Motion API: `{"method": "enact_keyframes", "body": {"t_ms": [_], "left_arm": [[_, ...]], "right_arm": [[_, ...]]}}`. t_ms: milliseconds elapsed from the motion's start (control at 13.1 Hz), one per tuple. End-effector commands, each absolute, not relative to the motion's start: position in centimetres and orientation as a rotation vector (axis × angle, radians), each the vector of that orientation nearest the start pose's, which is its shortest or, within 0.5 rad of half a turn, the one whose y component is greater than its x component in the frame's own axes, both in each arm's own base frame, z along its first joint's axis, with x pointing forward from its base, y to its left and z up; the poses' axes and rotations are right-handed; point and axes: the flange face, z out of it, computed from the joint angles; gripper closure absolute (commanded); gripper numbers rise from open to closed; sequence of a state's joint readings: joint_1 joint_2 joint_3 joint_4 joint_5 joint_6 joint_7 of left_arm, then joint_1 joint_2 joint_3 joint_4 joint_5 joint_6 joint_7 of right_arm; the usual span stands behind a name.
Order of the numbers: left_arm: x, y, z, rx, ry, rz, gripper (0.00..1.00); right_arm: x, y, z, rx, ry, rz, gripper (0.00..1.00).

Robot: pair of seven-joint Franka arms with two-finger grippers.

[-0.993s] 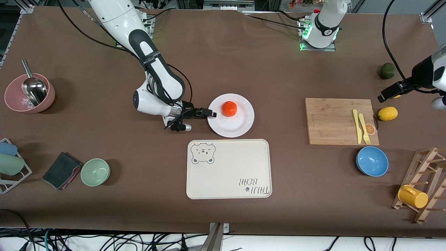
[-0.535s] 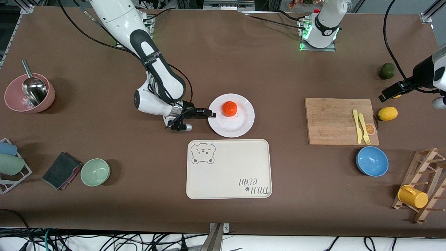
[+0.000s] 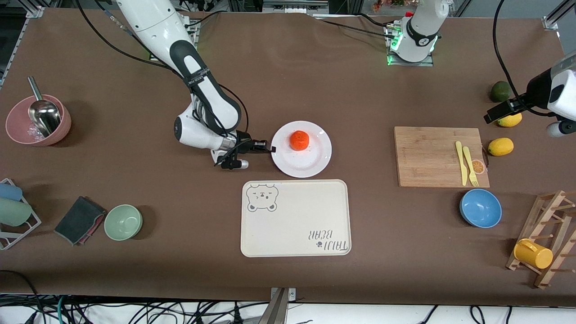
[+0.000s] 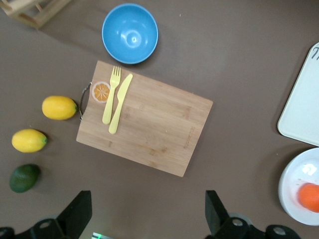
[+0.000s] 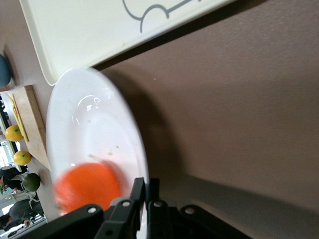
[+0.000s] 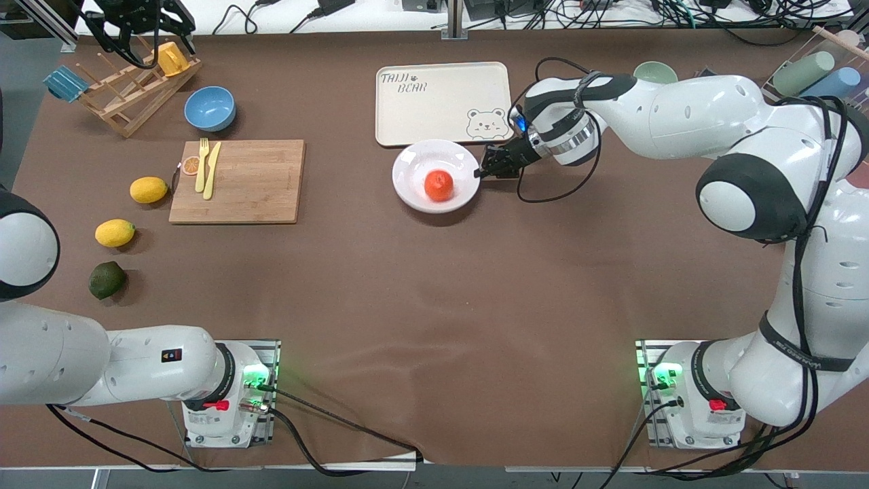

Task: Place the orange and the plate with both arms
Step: 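Slide the plate with the right gripper onto the bear tray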

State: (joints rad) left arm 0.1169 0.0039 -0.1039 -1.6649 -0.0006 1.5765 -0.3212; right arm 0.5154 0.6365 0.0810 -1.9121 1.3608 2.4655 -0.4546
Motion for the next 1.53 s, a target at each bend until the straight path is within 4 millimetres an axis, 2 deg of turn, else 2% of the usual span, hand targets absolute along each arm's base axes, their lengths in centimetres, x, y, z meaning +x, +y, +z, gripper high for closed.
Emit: {"method": "enact_keyframes", "body": {"t_ms": [0,153,229,458,688,764,1146,1299,1451], "left_arm": [[56.2,1.1,59.3,-3.065,-0.499,0.093,0.0],[56.3,1.3,59.9,-3.071,-0.508,0.075,0.0],[56.5,1.2,59.3,-3.069,-0.515,0.094,0.0],[56.6,1.3,59.3,-3.071,-0.52,0.093,0.0],[57.0,1.0,59.0,-3.073,-0.513,0.093,0.0],[57.2,1.0,59.6,-3.075,-0.513,0.071,0.0],[57.7,1.1,59.6,-3.079,-0.512,0.067,0.0],[57.7,1.1,59.6,-3.077,-0.514,0.067,0.0],[57.7,1.1,59.5,-3.078,-0.512,0.069,0.0]], "right_arm": [[51.2,34.7,14.9,-2.336,0.145,0.15,1.0],[51.2,34.7,14.9,-2.331,0.148,0.147,1.0],[51.3,34.5,15.0,-2.332,0.138,0.136,1.0],[51.7,34.1,15.5,-2.321,0.125,0.11,1.0],[52.1,33.8,16.1,-2.227,0.133,0.024,1.0],[52.1,33.8,16.2,-2.185,0.128,0.007,1.0],[53.5,32.7,18.5,-2.116,0.135,-0.015,1.0],[54.6,31.8,19.0,-2.063,0.187,-0.025,1.0],[57.3,31.6,21.0,-2.019,0.193,-0.08,1.0]]}}
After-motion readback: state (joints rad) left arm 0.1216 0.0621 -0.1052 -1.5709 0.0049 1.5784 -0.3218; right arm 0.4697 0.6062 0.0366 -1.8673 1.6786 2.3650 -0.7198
